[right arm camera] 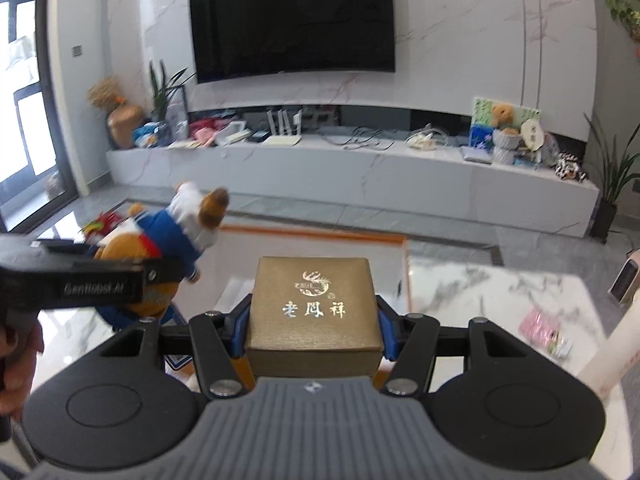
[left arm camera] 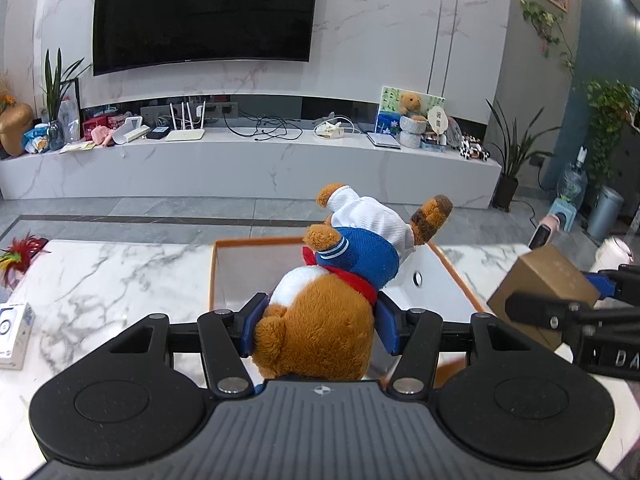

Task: Organize objects
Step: 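Lift the brown bear and gold box over the orange box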

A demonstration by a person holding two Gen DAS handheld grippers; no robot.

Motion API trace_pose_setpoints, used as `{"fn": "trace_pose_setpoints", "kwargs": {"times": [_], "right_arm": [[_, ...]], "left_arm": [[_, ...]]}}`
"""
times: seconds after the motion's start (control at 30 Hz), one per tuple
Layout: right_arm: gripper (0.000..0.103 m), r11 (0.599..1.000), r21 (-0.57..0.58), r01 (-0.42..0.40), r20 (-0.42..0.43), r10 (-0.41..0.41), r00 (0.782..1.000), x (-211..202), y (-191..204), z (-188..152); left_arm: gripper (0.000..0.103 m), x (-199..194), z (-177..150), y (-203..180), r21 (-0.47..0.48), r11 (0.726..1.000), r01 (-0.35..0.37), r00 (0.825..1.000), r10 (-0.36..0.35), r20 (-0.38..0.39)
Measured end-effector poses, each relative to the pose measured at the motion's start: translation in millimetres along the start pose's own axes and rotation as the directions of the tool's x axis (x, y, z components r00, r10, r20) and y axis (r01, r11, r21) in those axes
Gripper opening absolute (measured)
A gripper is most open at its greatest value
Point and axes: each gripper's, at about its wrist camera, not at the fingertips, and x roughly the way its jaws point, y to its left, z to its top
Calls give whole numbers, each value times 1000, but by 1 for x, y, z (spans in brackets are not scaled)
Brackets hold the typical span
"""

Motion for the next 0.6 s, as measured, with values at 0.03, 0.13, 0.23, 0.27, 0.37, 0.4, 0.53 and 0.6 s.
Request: {"fn": "trace_pose_setpoints", "kwargs": {"times": [0.03,0.13,0.23,0.27,0.37,0.4,0.53,0.6], "right_arm": [[61,1000,6,-1,2,1,1000,8,-3,5],[61,1000,10,-3,-7,3,1000,36,-7,18],[61,1000,11,6,-35,-5,999,68,-12,20],[61,1000,20,1,-55,0,999,78,-14,19],[61,1000,27,-14,-101,17,995,106,-16,16],[61,1000,22,-19,-121,22,992,115,-17,14],[61,1000,8,-30,-188,31,982,144,-15,6],[61,1000,2,-31,-222,30,975,155,-14,-1]], "left_arm": [[65,7,2,2,-8,1000,1,1000,-1,-1],[65,31,9,8,-21,1000,-5,1000,5,-10],[65,54,14,10,-24,999,-22,1000,21,-19],[65,62,15,11,-33,999,-23,1000,22,-18],[65,82,13,15,-51,998,-26,999,24,-36],[65,88,12,16,-53,998,-28,999,25,-48],[65,109,8,17,-68,997,-38,995,31,-99],[65,116,5,14,-56,997,-49,991,41,-129]]}}
